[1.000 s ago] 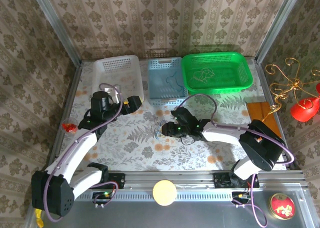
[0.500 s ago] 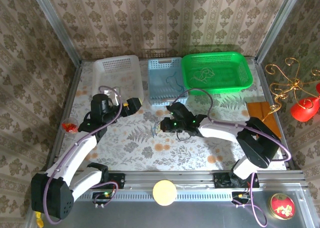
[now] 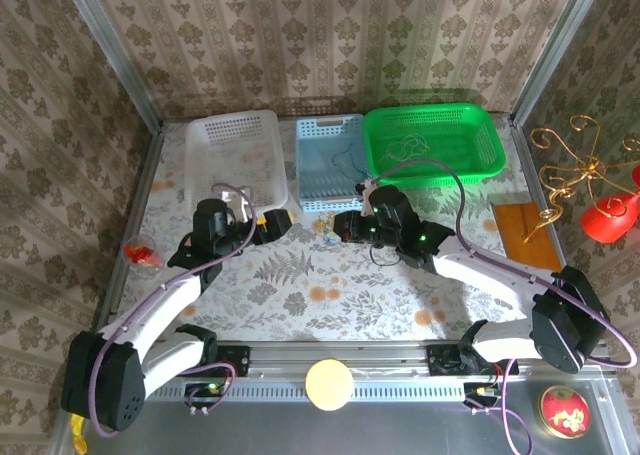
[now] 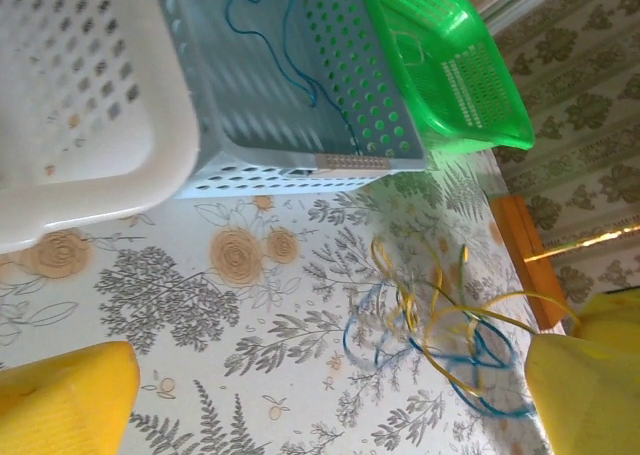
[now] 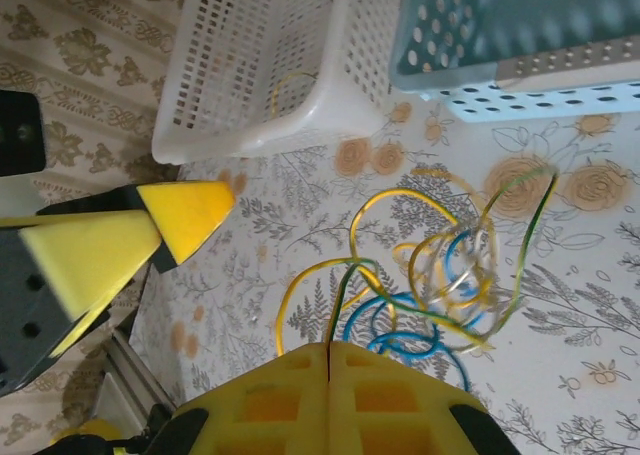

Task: Untangle the cables

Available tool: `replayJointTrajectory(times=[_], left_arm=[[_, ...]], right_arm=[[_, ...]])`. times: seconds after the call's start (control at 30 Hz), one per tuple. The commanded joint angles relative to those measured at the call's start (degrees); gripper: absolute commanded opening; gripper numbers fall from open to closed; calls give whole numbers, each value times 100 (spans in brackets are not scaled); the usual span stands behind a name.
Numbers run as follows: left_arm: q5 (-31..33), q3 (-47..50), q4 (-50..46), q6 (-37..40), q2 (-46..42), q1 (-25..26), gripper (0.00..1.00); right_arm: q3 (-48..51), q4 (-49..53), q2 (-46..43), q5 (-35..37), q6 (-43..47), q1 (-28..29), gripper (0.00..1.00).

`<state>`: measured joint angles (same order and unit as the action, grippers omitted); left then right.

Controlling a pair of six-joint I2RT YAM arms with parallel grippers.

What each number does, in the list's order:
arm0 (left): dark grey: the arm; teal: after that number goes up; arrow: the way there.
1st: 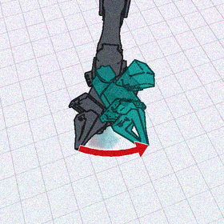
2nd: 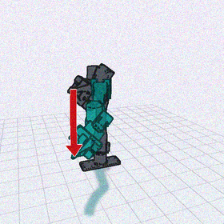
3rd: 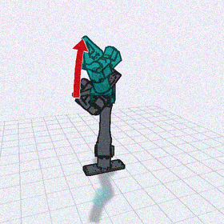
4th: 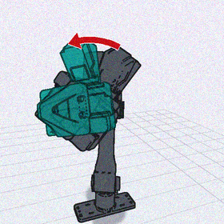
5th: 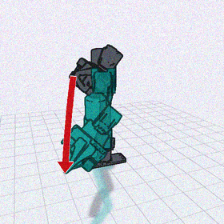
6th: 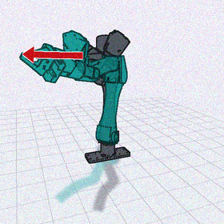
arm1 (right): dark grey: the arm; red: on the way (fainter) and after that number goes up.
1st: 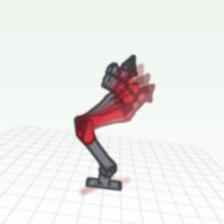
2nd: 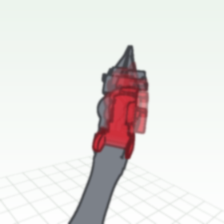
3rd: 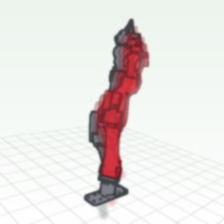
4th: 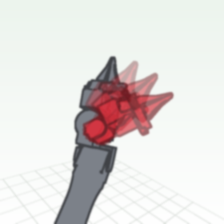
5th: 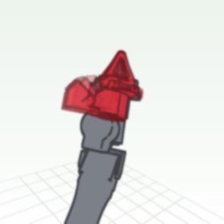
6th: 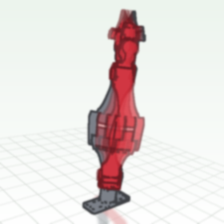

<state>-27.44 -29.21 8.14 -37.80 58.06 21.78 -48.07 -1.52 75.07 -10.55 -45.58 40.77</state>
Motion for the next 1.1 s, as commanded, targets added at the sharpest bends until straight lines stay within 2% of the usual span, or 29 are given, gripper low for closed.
replayJointTrajectory(times=[0.0, 0.37, 0.73, 0.8, 0.93, 1.07], left_arm=[[-156, 3, 428, -17, 124, 208, 100], [336, -85, 885, 77, 878, 1145, 100], [729, -158, 1332, 147, 1981, 1390, 99], [792, -83, 1386, 141, 2162, 1384, 94], [806, 99, 1461, 185, 2499, 1394, 74], [931, 275, 1481, 185, 2501, 1387, 70]], right_arm=[[146, -224, 51, -114, -134, -15, 0], [344, -526, 269, -219, -308, -17, 0], [225, -746, 421, -385, -452, 1, 0], [147, -671, 357, -370, -438, -21, 0], [-53, -628, 131, -483, -458, -74, 0], [-152, -624, -83, -580, -466, -96, 0]])
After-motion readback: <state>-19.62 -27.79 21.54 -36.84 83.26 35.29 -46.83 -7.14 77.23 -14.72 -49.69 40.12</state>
